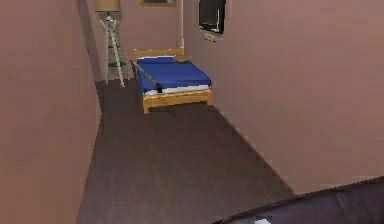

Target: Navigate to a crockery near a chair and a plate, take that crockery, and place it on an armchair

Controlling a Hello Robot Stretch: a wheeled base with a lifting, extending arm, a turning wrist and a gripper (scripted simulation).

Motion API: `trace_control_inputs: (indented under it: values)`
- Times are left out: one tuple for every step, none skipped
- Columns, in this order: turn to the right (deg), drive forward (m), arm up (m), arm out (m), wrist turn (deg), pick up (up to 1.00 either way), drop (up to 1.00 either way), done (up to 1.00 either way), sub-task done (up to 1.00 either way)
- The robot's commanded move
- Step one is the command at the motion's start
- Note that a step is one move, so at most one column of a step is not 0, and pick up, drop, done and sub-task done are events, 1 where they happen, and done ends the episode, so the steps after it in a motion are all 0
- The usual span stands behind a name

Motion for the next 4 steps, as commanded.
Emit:
trace_control_inputs:
  values:
    - [-15.0,0.00,0.00,0.00,0.0,0.00,0.00,0.00,0.00]
    - [0.0,0.55,0.00,0.00,0.0,0.00,0.00,0.00,0.00]
    - [33.0,0.00,0.00,0.00,0.0,0.00,0.00,0.00,0.00]
    - [0.0,0.20,0.00,0.00,0.0,0.00,0.00,0.00,0.00]
